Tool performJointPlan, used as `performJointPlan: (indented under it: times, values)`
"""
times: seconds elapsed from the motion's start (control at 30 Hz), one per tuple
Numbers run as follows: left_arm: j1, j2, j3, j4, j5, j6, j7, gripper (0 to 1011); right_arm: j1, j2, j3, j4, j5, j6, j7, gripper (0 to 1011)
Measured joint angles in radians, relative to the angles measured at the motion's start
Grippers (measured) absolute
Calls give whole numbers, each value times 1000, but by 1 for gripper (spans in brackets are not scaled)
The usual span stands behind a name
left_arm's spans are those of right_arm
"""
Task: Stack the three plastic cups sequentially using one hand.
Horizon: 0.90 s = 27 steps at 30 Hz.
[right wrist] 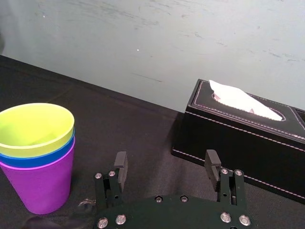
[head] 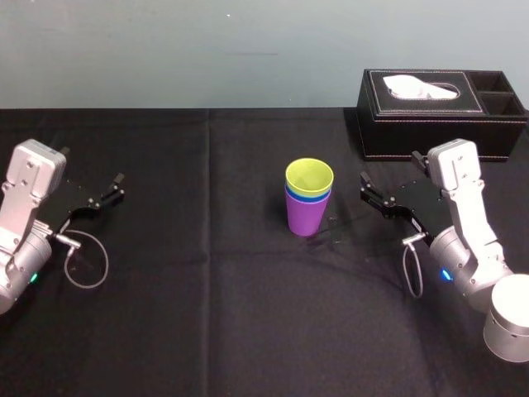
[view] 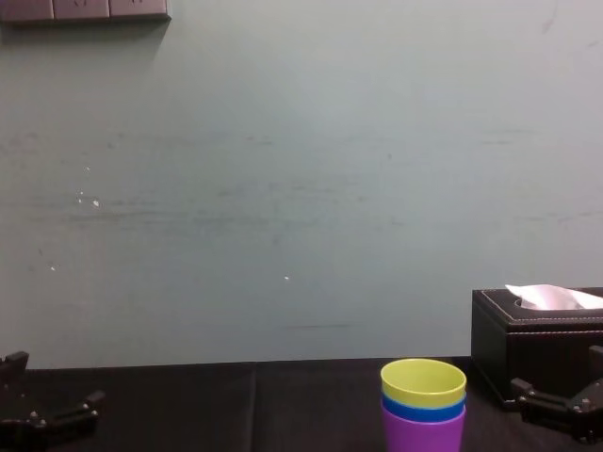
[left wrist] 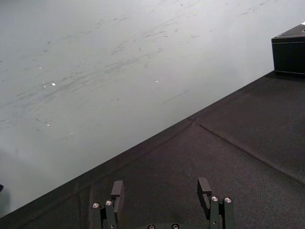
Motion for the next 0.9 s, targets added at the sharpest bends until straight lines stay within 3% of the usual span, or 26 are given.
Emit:
performJointPlan:
  times: [0.9]
  values:
    - [0,0,0,0,0,0,0,1011,1,0,0,0,1,0,-1,1003]
